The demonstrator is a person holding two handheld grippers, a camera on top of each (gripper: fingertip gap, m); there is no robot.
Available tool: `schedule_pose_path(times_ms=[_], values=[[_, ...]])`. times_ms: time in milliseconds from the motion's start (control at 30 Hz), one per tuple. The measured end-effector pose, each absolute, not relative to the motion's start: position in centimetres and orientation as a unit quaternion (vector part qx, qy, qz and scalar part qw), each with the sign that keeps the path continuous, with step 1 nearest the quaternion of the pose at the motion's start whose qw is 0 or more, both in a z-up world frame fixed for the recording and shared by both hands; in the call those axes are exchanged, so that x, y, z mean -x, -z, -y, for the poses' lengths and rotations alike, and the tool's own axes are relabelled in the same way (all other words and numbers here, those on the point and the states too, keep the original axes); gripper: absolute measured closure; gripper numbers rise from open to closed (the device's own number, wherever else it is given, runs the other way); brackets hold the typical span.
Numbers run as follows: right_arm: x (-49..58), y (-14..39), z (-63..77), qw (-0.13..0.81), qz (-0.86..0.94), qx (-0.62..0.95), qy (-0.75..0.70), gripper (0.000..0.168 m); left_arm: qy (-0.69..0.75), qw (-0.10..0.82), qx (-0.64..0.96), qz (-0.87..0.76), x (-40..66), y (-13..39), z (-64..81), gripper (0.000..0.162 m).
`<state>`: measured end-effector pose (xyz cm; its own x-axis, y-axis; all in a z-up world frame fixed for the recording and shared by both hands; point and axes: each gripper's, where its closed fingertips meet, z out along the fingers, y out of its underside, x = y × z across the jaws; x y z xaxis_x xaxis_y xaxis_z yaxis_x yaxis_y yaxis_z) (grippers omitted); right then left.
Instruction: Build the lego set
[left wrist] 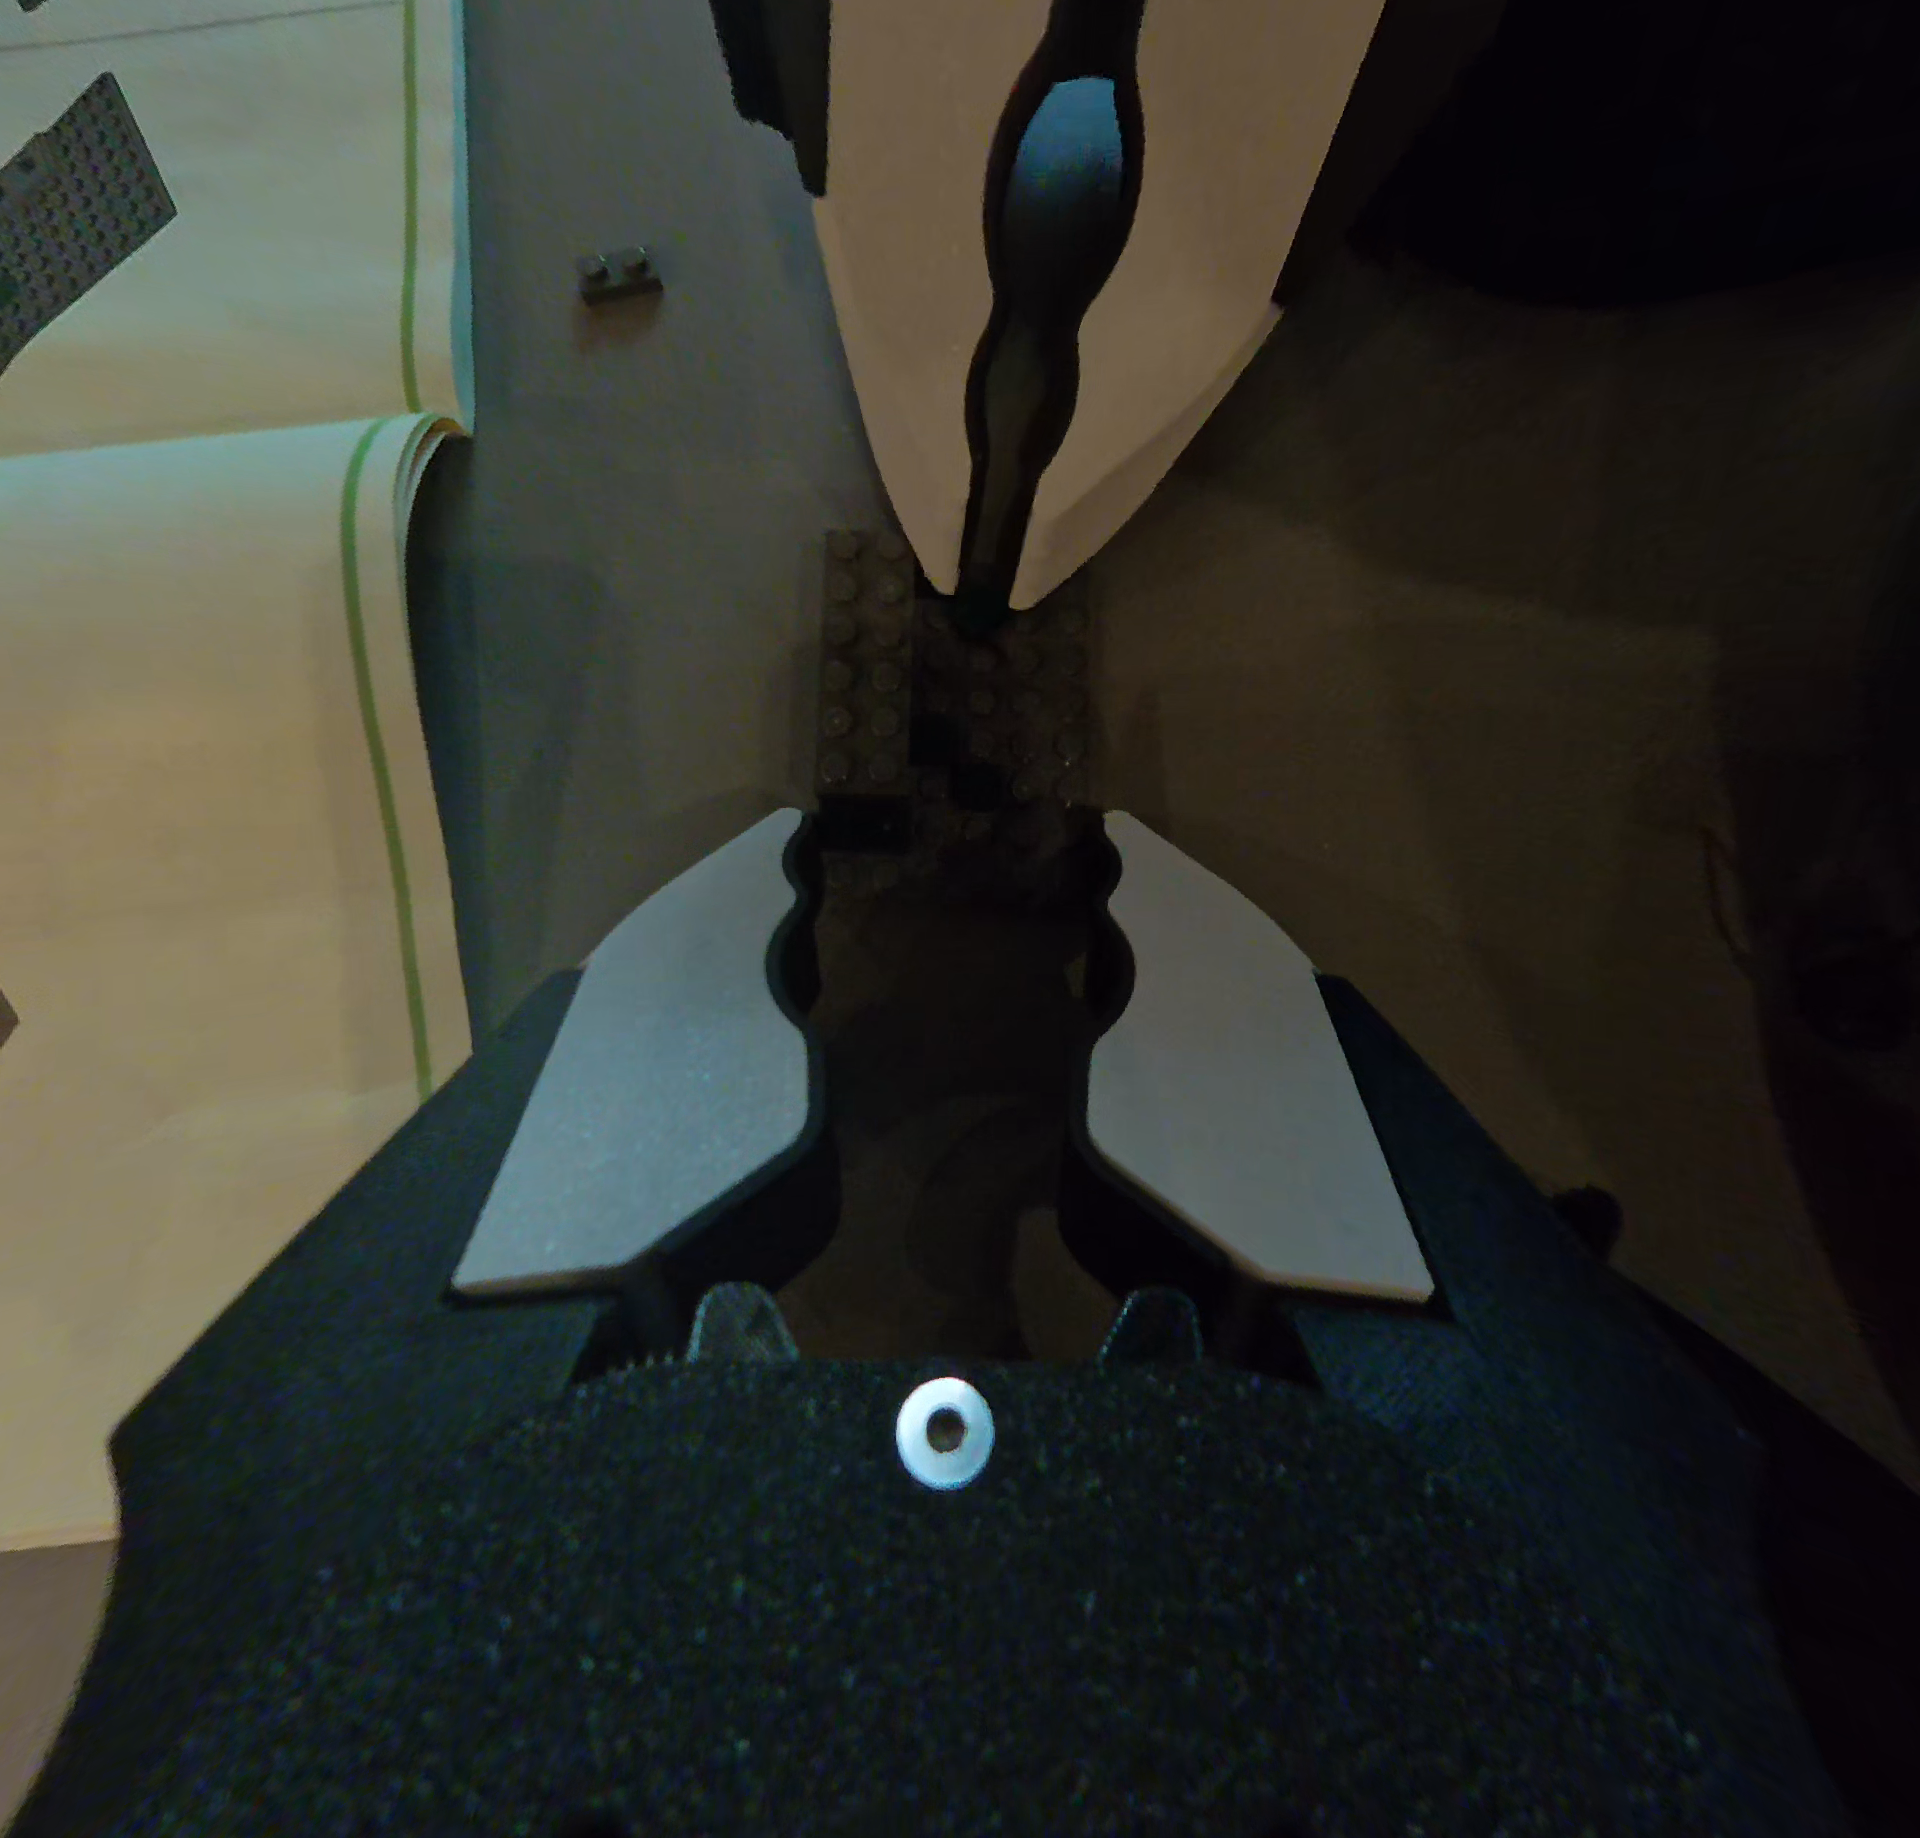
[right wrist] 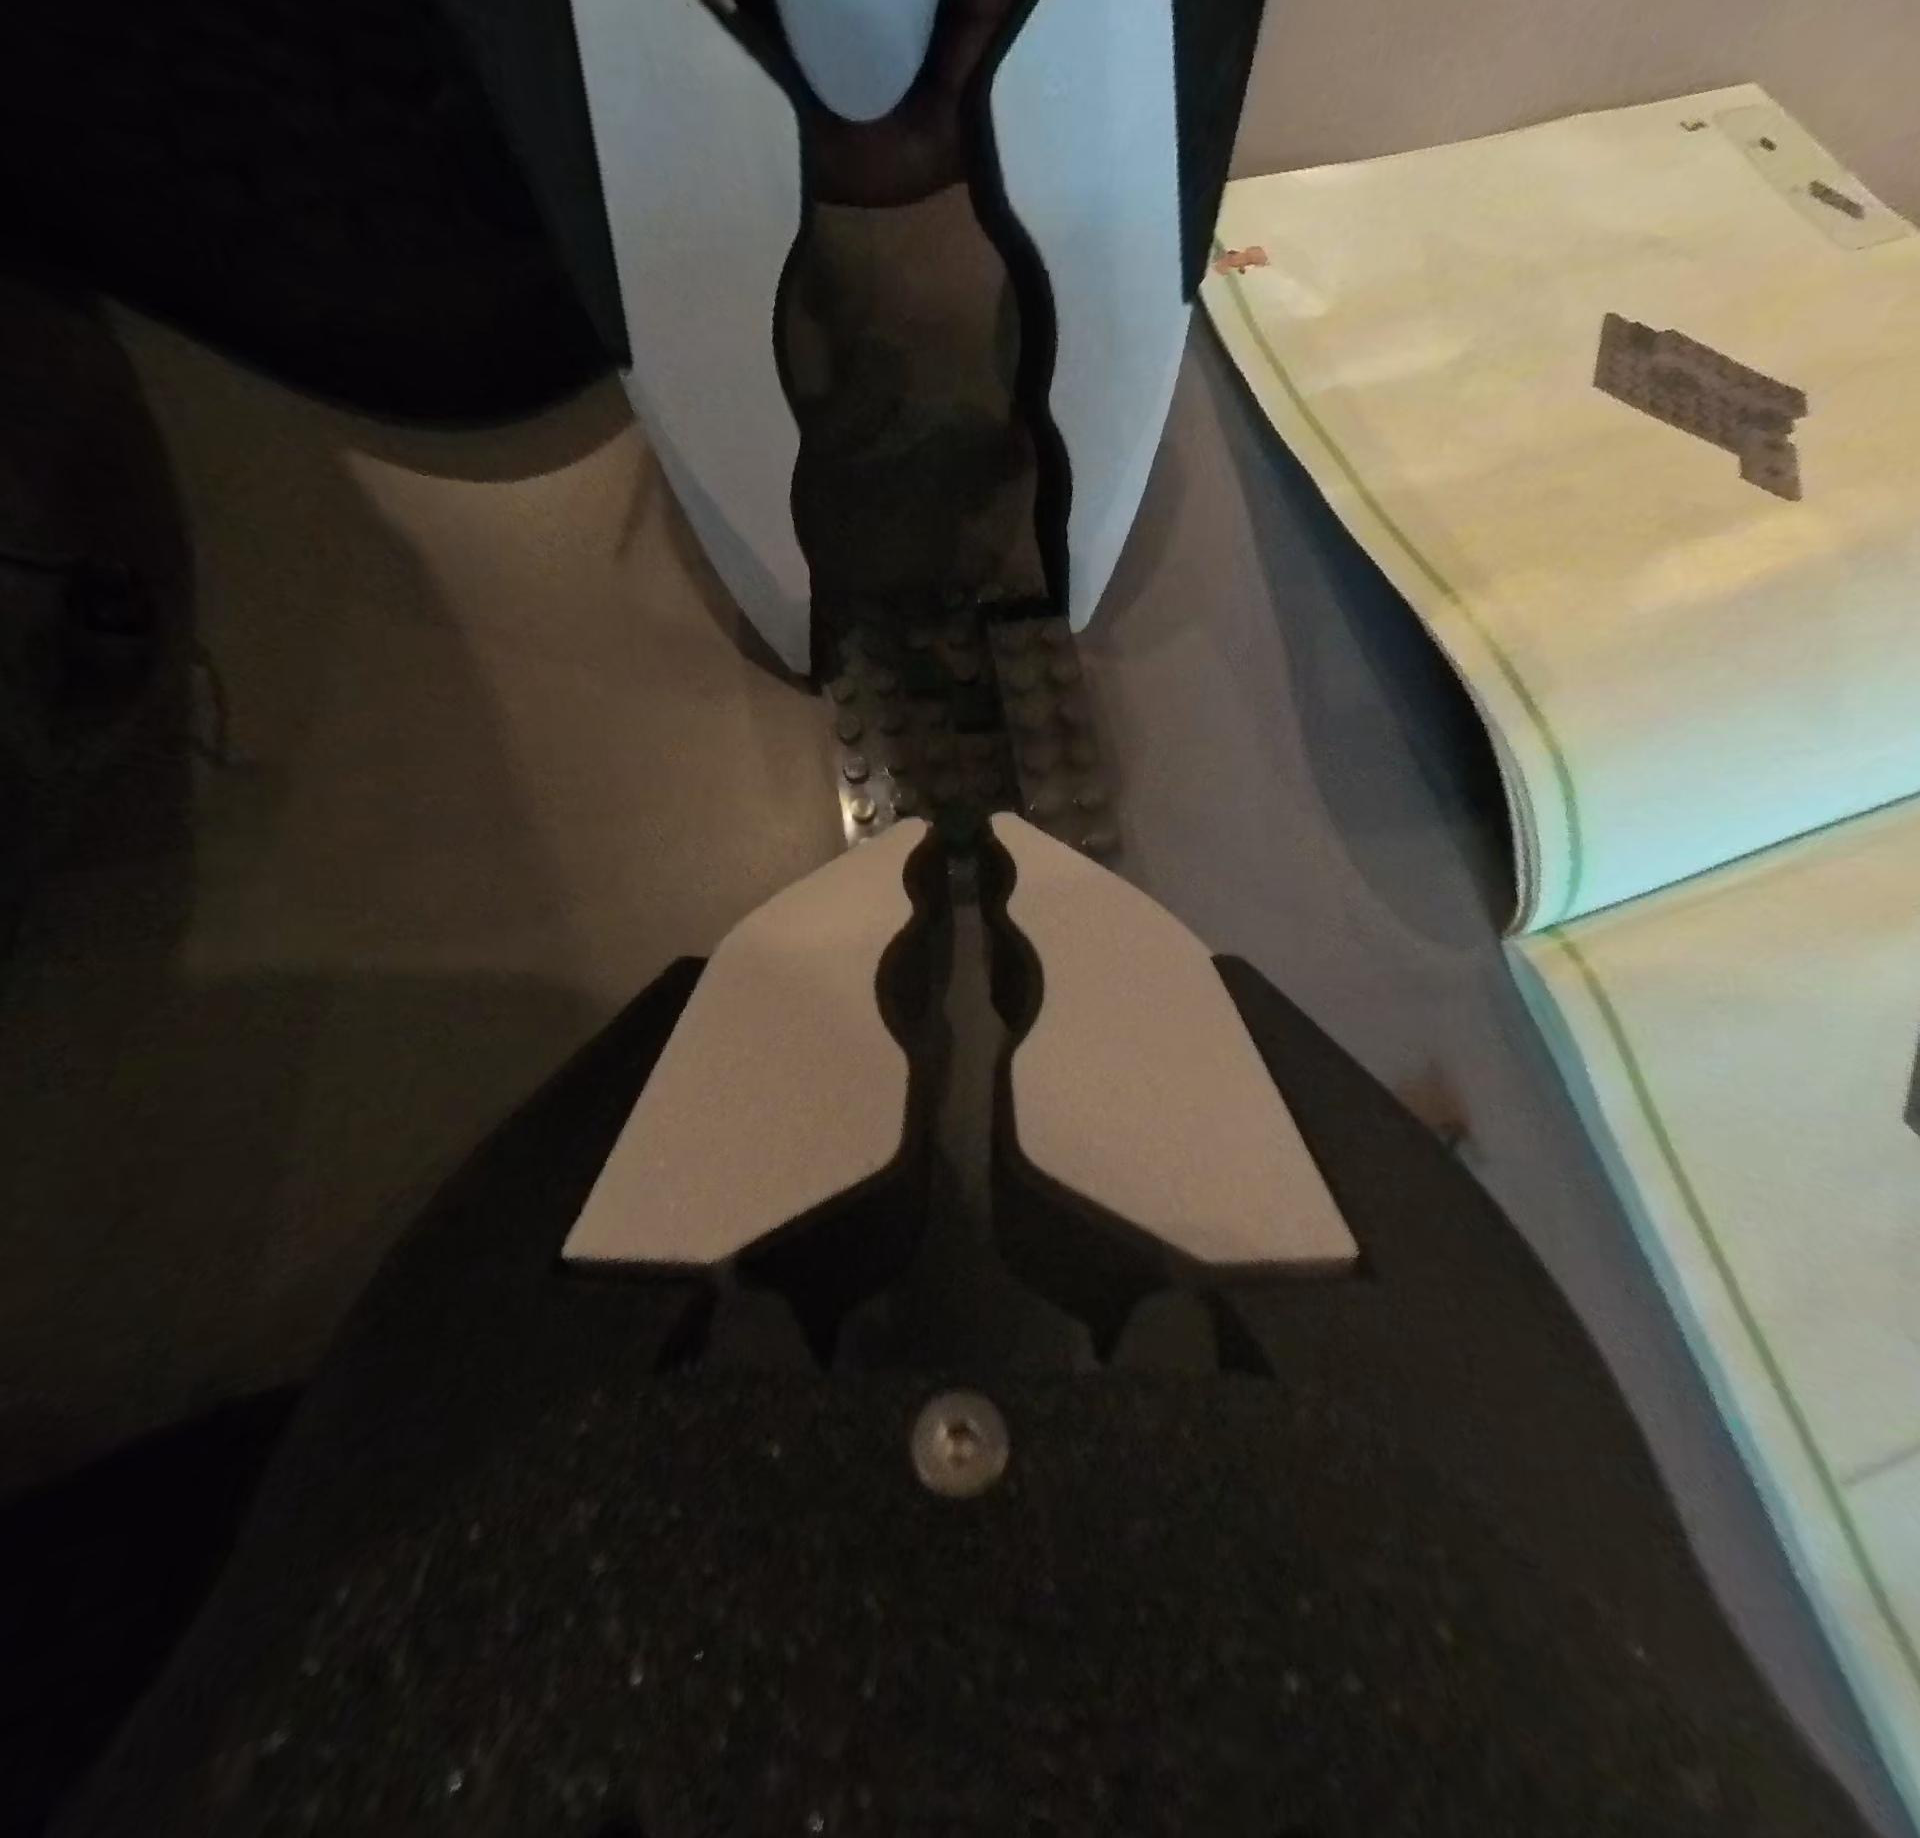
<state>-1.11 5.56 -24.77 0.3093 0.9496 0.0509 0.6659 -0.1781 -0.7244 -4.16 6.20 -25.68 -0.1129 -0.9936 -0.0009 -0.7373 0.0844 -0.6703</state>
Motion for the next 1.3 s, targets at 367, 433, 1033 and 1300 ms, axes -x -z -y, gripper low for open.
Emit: schedule_pose_path(times_ms=[367, 433, 1033, 1300], values=[[1.3, 24.9, -5.6, 0.313, 0.545, 0.752, -0.200, 0.162, 0.268, 0.239, 0.621, -0.697, 4.2, 25.7, -6.2, 0.112], [1.3, 24.9, -5.5, 0.316, 0.563, 0.739, -0.195, 0.165, 0.269, 0.238, 0.620, -0.697, 4.2, 25.7, -6.2, 0.112], [1.3, 24.6, -5.2, 0.294, 0.615, 0.708, -0.187, 0.159, 0.270, 0.237, 0.618, -0.699, 4.3, 25.7, -6.2, 0.112], [1.4, 25.0, -5.4, 0.290, 0.619, 0.709, -0.174, 0.161, 0.270, 0.236, 0.616, -0.702, 4.3, 25.7, -6.1, 0.112]])
